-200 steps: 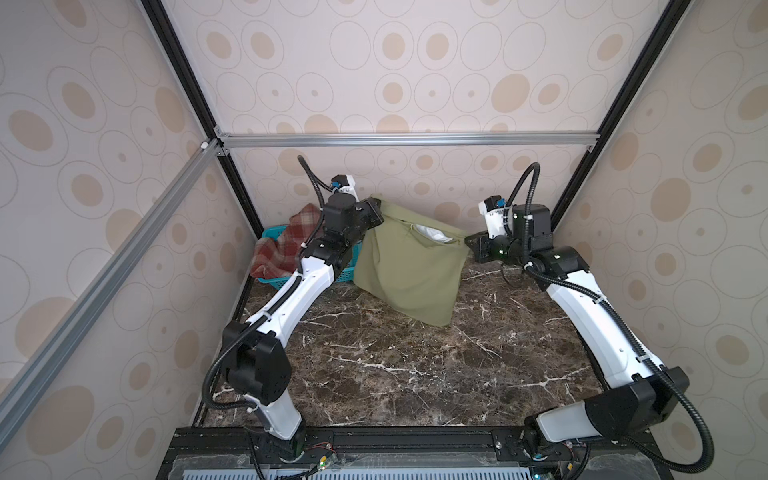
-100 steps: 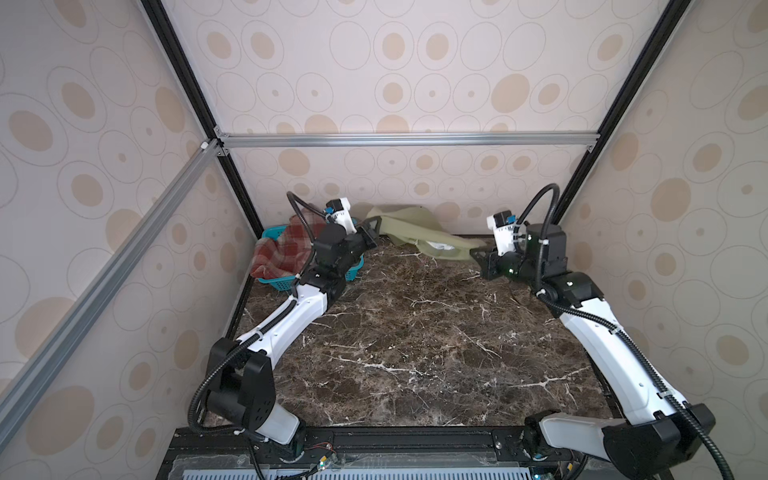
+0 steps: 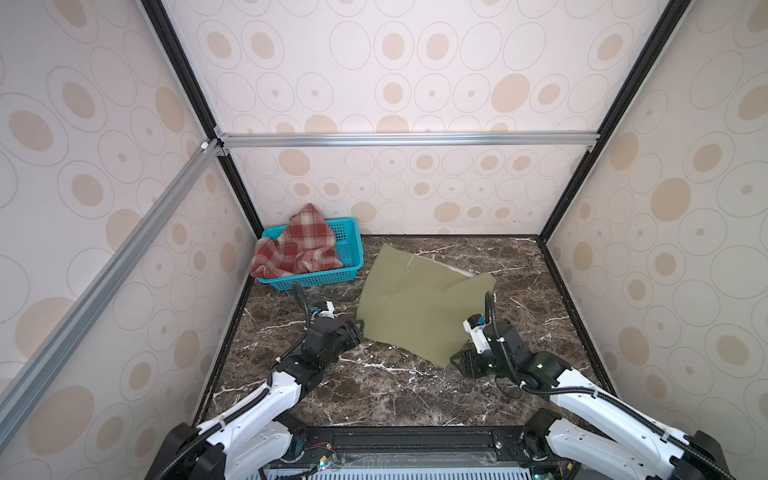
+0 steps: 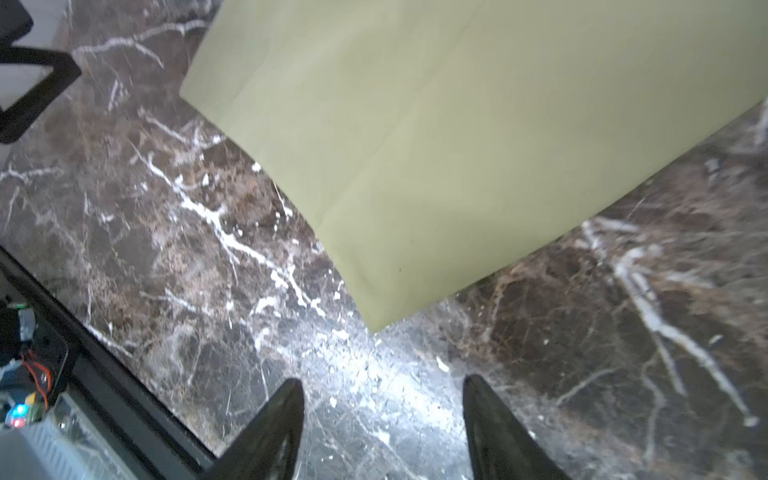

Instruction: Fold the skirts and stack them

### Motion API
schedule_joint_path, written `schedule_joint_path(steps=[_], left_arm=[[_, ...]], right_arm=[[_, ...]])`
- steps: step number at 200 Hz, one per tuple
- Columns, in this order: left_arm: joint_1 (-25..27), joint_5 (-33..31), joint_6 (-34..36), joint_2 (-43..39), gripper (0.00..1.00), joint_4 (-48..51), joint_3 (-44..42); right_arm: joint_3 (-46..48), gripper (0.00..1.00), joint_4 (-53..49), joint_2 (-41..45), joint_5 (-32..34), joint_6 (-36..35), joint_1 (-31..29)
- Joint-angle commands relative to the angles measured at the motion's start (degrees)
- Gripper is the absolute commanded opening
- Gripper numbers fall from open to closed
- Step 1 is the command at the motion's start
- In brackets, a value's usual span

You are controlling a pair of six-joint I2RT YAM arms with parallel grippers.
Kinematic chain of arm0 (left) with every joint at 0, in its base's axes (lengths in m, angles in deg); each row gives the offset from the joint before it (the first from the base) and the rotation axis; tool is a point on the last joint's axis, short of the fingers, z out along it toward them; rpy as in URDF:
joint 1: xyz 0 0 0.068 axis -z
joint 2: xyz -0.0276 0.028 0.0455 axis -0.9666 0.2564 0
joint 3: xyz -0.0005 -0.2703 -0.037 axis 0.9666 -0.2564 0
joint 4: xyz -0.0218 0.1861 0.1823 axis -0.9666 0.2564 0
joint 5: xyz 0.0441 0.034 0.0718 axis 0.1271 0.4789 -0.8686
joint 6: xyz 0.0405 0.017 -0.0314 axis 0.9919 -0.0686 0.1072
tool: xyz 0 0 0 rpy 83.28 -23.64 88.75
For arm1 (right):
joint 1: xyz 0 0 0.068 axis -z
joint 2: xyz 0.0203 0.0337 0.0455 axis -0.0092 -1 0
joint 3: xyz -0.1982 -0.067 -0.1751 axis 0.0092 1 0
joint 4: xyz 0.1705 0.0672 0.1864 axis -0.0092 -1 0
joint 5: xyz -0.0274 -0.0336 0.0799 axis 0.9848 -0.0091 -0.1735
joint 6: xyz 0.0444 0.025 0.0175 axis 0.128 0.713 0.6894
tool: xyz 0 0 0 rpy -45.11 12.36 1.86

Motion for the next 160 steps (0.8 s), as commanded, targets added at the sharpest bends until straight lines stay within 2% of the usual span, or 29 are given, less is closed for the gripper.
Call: schedule_joint_path(steps=[1, 25, 47, 60, 93, 127, 160], left_arm=[[0.16, -2.81, 4.42, 0.79, 0.69, 7.28, 3.95], [0.16, 0.72, 6.04, 7.54, 0.6, 3.68, 5.16], [0.13, 0.9, 7.06, 14.56, 0.53, 1.36, 6.3], [0.17, 1.37, 8.0, 18.47, 0.53, 0.14, 7.01], [0.19, 3.08, 9.03, 26.87, 0.62, -2.54, 8.62], [0.19, 1.32, 10.98, 30.41, 0.61, -3.35, 10.16], [0.12, -0.36, 12.9, 33.37, 0.43, -2.69, 12.06]], right_arm=[[-2.98, 0.65, 1.09, -3.17, 2.62, 2.1, -0.36], [-5.92, 0.57, 2.63, -11.88, 1.71, 2.92, -0.44], [-6.65, 0.5, 5.97, -17.99, -0.2, 4.69, -0.86], [-6.0, 0.5, 7.29, -20.12, 0.68, 5.81, -0.99], [-5.02, 0.51, 7.65, -22.51, 2.0, 7.85, -1.23], [-3.54, 0.51, 6.6, -22.21, 1.97, 8.66, -1.2], [-3.43, 0.51, 3.15, -21.76, 3.36, 9.03, -1.22]])
